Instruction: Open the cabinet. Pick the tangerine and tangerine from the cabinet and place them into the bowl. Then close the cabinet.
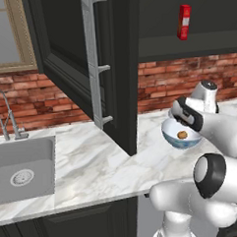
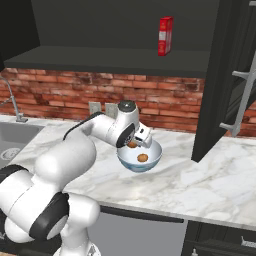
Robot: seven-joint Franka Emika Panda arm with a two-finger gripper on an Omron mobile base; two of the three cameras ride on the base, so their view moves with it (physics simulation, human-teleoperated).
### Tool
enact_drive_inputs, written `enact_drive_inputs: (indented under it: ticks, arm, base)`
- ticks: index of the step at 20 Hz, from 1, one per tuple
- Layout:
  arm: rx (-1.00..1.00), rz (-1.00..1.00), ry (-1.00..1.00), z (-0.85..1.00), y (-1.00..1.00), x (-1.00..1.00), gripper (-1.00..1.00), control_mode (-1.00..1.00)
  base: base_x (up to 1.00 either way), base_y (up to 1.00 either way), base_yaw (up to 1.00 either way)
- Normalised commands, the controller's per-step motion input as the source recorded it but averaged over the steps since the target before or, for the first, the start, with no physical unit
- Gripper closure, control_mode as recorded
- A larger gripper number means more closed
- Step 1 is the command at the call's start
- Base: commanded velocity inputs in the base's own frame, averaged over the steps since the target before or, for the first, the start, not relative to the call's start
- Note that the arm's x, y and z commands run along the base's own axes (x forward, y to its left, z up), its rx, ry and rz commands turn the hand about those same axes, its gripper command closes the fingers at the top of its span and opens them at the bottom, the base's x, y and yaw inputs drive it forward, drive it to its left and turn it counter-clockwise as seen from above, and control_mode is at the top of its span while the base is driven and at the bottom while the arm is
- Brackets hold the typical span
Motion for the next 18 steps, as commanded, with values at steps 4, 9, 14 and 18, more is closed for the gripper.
enact_drive_inputs:
  ticks: [4,9,14,18]
  arm:
    - [0.00,0.00,0.00,-0.38,-0.05,0.42,1.00,-1.00]
    - [-0.04,0.00,0.00,-0.53,0.00,0.26,1.00,-1.00]
    - [-0.02,0.00,0.00,-0.33,-0.01,0.05,-1.00,-1.00]
    - [0.00,0.00,0.00,0.00,0.00,0.00,-1.00,-1.00]
  base:
    - [0.00,0.00,0.00]
    - [0.00,0.00,0.00]
    - [0.00,0.00,0.00]
    - [0.00,0.00,0.00]
